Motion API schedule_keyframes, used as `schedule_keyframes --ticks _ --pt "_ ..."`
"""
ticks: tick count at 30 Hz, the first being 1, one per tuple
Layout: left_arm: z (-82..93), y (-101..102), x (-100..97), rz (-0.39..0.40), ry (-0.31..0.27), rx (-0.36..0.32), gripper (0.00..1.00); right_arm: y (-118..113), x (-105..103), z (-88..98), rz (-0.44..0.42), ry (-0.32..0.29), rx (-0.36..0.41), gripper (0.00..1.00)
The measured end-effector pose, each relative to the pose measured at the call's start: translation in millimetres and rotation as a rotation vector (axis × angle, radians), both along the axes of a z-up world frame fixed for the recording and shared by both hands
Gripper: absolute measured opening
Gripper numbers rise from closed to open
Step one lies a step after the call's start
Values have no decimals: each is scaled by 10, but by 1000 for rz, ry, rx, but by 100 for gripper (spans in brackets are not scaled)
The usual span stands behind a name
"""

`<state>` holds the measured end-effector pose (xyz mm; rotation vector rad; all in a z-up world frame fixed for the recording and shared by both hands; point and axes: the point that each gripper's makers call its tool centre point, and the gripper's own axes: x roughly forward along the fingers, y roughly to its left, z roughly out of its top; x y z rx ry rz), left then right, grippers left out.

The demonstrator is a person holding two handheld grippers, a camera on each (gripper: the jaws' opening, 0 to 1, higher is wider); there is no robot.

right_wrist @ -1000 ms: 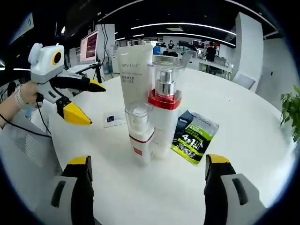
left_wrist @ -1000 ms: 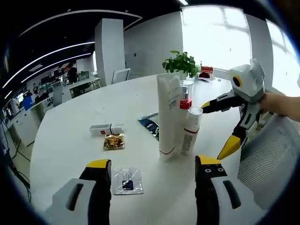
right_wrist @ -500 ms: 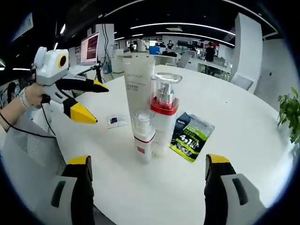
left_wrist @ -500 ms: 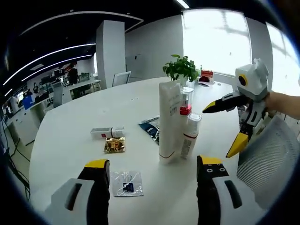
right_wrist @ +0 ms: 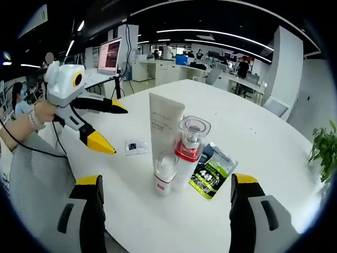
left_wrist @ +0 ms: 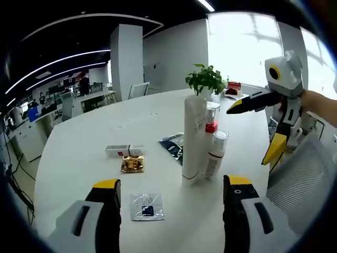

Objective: Arrange the skincare products in the storage area until every visible bottle or jar stands upright without overlapping.

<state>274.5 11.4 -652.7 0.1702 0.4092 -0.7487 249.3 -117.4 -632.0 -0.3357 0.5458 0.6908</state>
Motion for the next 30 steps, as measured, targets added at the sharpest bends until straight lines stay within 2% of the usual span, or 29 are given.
schedule_keyframes --ticks 5,11,17,20,25,30 --pt "-6 -14 -10 2 1 4 82 35 85 131 30 -31 -23 100" --pt "-17 -66 -38 -19 10 -1 83 42 210 353 58 -75 -44 100" --pt "8 -124 -70 -35 23 -35 85 91 280 554 99 -100 -51 100" --pt "-2 -127 -69 -40 30 -39 87 128 355 624 132 -111 -94 100" --pt "-9 -162 -70 -54 43 -54 89 253 438 761 184 -145 -120 100" --pt "-9 -197 -101 -64 51 -56 93 411 498 815 248 -128 -144 100"
